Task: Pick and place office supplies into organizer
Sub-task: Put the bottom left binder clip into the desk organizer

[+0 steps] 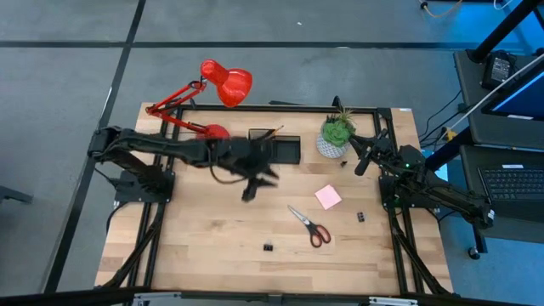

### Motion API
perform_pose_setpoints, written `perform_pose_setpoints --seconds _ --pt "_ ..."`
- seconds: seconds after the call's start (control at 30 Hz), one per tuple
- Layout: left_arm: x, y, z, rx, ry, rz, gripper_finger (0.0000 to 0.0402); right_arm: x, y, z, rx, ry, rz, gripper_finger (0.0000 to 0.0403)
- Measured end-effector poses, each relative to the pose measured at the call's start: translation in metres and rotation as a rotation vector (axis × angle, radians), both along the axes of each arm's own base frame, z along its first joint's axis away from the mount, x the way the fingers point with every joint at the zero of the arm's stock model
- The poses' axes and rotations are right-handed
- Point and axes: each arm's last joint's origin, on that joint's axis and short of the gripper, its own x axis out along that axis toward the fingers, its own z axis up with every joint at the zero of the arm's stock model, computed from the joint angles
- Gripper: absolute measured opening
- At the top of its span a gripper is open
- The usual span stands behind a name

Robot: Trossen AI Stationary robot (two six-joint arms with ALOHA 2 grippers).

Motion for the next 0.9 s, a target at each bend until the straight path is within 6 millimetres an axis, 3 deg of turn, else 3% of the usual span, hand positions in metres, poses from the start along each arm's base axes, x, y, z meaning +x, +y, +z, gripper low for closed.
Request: perform_pose_setpoints --seconds 0.3,0.57,0.7,0.9 --pt "0.02 -0.067 -0.059 -0.12 0.234 -0.11 0.012 0.0 0.0 0.0 0.009 -0.007 0.001 0.008" --pt "0.035 -0.092 -0.113 -0.25 0.397 -0.046 0.0118 0.0 0.0 0.0 0.021 -0.015 0.002 0.008" --pt "0.041 -0.1 -0.127 -0.337 0.424 -0.067 0.0118 0.0 0.0 0.0 0.021 -0.015 0.002 0.008" --pt "0.04 -0.11 -0.129 -0.358 0.42 -0.093 0.0118 0.0 0.0 0.0 0.02 -0.013 0.002 0.008"
